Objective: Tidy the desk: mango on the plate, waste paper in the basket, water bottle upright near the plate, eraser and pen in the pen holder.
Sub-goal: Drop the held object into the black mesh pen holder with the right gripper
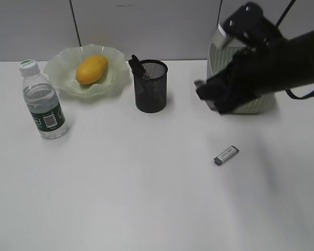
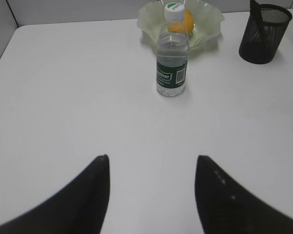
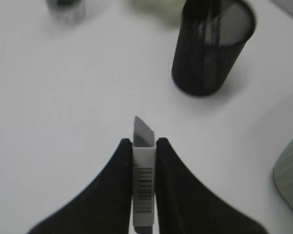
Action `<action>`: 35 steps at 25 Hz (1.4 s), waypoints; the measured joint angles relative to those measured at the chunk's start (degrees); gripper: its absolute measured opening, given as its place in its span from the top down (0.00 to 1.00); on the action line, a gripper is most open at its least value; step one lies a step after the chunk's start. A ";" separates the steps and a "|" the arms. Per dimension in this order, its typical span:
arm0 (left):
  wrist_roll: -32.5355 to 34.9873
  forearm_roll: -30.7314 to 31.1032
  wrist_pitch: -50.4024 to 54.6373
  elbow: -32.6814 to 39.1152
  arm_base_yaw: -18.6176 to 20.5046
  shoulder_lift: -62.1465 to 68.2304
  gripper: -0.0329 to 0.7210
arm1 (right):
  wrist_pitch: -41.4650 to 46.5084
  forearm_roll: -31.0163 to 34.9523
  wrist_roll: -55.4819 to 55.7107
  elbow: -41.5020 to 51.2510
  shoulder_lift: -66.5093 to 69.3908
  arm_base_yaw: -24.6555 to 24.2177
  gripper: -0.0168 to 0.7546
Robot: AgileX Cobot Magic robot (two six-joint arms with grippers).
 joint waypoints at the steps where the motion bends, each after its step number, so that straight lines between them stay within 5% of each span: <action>1: 0.00 0.00 0.00 0.00 0.00 0.00 0.39 | -1.15 7.15 -0.10 -0.90 0.00 0.00 0.84; 8: 0.00 0.02 0.00 0.00 0.00 0.00 0.39 | -0.11 40.44 -25.23 -8.96 3.85 0.00 0.84; 11: 0.00 0.07 0.00 0.00 0.00 0.00 0.39 | 5.71 46.92 -35.62 -13.29 8.24 0.00 0.84; 27: 0.00 0.07 0.00 0.00 0.00 0.00 0.43 | 7.94 48.74 -41.39 -35.38 33.69 0.00 0.84; 35: 0.00 0.07 0.00 0.00 0.00 0.00 0.43 | 3.33 48.81 -40.70 -37.90 39.86 0.00 0.84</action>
